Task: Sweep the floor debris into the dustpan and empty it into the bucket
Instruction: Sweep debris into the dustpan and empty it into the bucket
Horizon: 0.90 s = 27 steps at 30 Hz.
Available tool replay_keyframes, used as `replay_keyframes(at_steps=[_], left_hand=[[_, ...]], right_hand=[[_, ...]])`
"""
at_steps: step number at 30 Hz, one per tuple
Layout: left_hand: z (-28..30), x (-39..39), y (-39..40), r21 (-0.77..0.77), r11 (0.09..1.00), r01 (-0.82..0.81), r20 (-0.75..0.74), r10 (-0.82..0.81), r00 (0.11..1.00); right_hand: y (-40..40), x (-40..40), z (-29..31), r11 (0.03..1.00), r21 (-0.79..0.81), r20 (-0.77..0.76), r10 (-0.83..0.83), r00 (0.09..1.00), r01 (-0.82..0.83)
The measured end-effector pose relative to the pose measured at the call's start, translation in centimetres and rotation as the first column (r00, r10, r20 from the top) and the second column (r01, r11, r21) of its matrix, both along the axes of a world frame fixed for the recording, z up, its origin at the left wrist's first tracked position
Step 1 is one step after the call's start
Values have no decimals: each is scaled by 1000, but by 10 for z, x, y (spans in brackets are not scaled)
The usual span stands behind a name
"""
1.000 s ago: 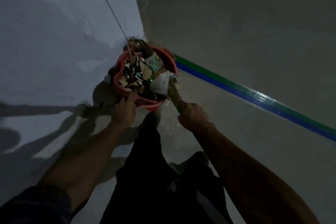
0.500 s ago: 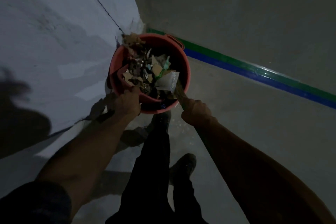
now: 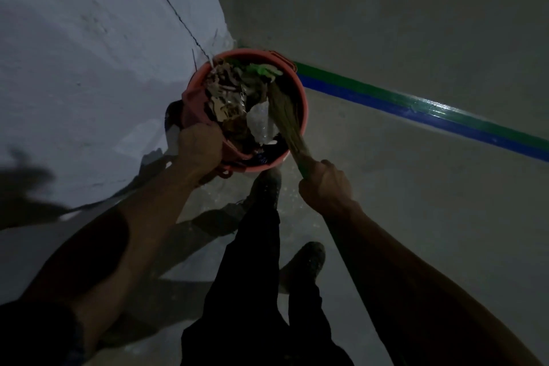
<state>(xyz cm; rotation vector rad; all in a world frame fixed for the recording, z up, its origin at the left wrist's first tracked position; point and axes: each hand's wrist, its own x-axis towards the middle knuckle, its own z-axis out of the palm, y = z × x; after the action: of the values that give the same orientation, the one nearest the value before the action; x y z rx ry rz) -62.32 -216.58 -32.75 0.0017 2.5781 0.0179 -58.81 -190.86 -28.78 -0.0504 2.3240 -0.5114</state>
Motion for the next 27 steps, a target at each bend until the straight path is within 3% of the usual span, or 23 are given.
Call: replay_keyframes(at_steps=[3, 6, 12, 15, 17, 21, 22, 27], left_hand=[[2, 4, 1, 9, 1000, -12, 3, 12, 1000], [-8, -1, 4, 24, 998, -50, 104, 48, 993], [-39, -25, 6, 54, 994, -98, 176, 87, 981], [-47, -34, 14, 108, 933, -342, 261, 306, 916], [-57, -39, 16, 124, 915, -384, 278, 340, 898], [-52, -45, 18, 107, 890, -444, 284, 400, 871], [-46, -44, 18, 93, 920, -382, 293, 342, 893], [-5, -33, 4, 182, 890, -419, 257, 368, 894]], right_hand=[[0, 8, -5, 999, -39, 20, -37, 999, 38], [-11, 16, -19, 997, -68, 41, -22, 999, 25], [-32, 6, -73, 1000, -3, 191, -13, 981, 14], [-33, -4, -90, 998, 10, 209, -64, 976, 64], [-33, -7, -95, 996, 28, 206, -92, 974, 88], [-32, -2, -87, 992, 11, 193, -124, 973, 124], [-32, 0, -81, 992, 12, 185, -123, 975, 122], [-26, 15, -29, 993, 83, 104, -92, 990, 84]])
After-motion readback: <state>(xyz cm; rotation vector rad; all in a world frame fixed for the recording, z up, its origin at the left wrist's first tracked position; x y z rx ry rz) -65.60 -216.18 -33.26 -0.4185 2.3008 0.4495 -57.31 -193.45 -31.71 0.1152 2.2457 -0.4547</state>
